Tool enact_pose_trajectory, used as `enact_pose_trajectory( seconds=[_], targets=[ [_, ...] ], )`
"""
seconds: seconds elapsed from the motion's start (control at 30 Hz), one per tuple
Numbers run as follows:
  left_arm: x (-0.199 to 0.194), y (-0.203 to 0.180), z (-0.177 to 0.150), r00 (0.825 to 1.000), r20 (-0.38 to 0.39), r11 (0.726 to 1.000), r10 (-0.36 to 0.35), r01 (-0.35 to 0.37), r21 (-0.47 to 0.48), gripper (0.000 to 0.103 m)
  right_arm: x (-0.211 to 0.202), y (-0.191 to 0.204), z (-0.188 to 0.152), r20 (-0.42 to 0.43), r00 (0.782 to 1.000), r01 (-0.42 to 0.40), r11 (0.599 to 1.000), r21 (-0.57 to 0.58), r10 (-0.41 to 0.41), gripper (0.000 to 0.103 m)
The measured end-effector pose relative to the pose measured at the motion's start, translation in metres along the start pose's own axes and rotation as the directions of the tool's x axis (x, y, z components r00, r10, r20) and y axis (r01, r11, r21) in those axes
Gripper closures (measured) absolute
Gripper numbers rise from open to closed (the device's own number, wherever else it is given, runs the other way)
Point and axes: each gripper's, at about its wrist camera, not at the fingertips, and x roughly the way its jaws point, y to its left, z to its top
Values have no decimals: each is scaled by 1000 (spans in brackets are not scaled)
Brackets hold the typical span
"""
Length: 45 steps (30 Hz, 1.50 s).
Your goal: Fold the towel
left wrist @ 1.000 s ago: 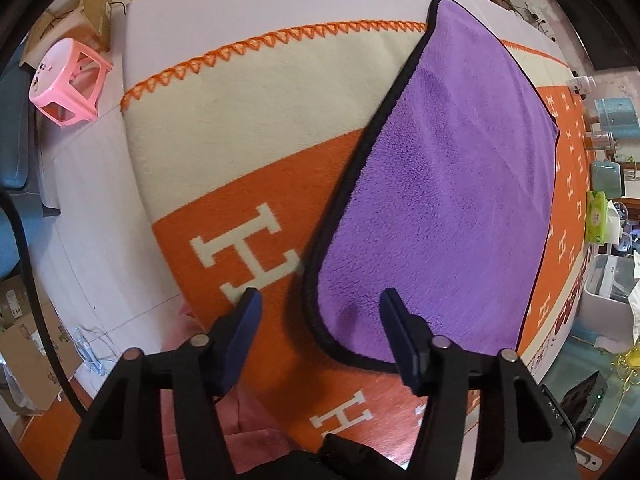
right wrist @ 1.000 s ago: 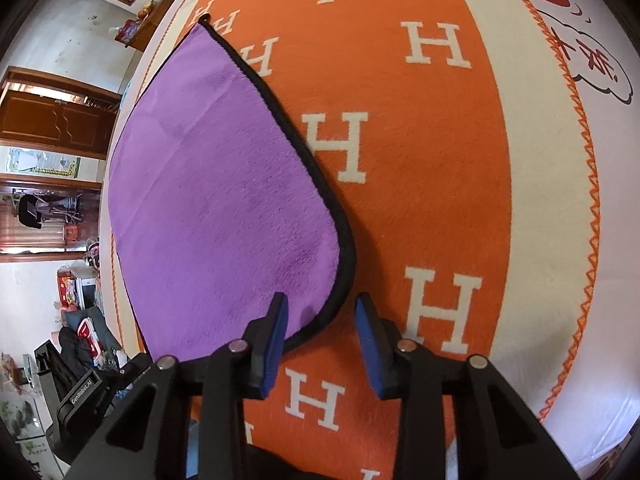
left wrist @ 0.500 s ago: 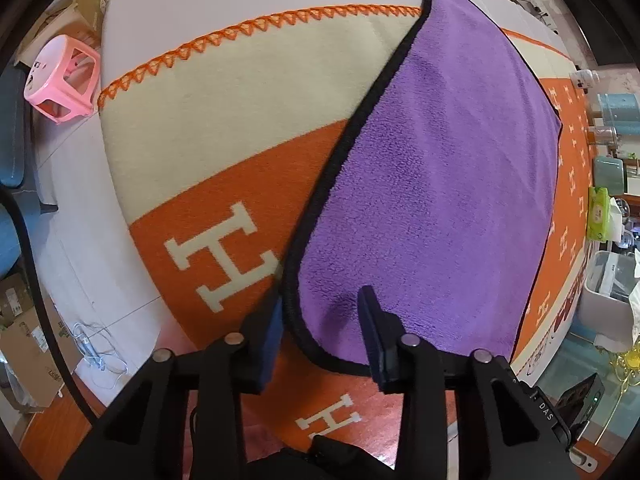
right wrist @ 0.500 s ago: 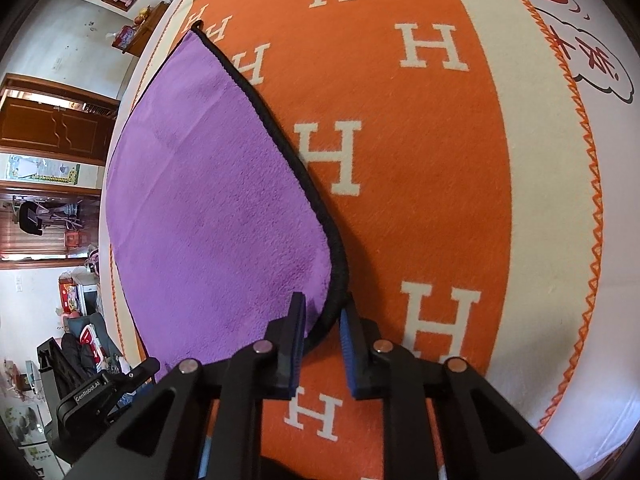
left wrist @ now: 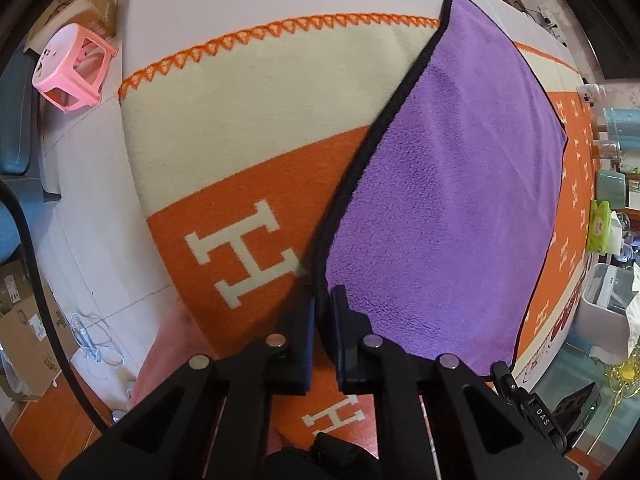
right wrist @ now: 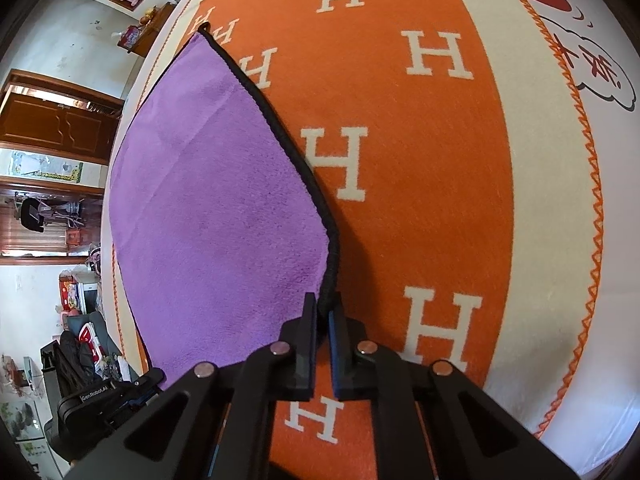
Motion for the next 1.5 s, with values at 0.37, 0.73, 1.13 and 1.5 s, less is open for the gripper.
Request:
enact_pose_trajectory(
  seconds=[0.37, 0.73, 1.13, 1.5],
  targets=[
    [-31, -12, 4, 998, 63, 999, -21, 19, 42, 99, -17, 0, -2, 66, 997, -38, 999, -31, 40, 99],
    [-69, -37, 17, 987, 145, 991, -71, 53, 124, 99, -40, 17, 7, 160, 983, -75, 993, -91, 89, 99],
    [-117, -69, 67, 965, 212, 958, -156, 96, 269, 99, -70, 59, 30, 308, 940, -116, 987, -114, 146, 99],
    [-141, -106, 127, 935, 279, 923, -220, 107, 371, 99, -83, 113, 67, 435, 882, -138, 982, -129, 181, 99]
  ],
)
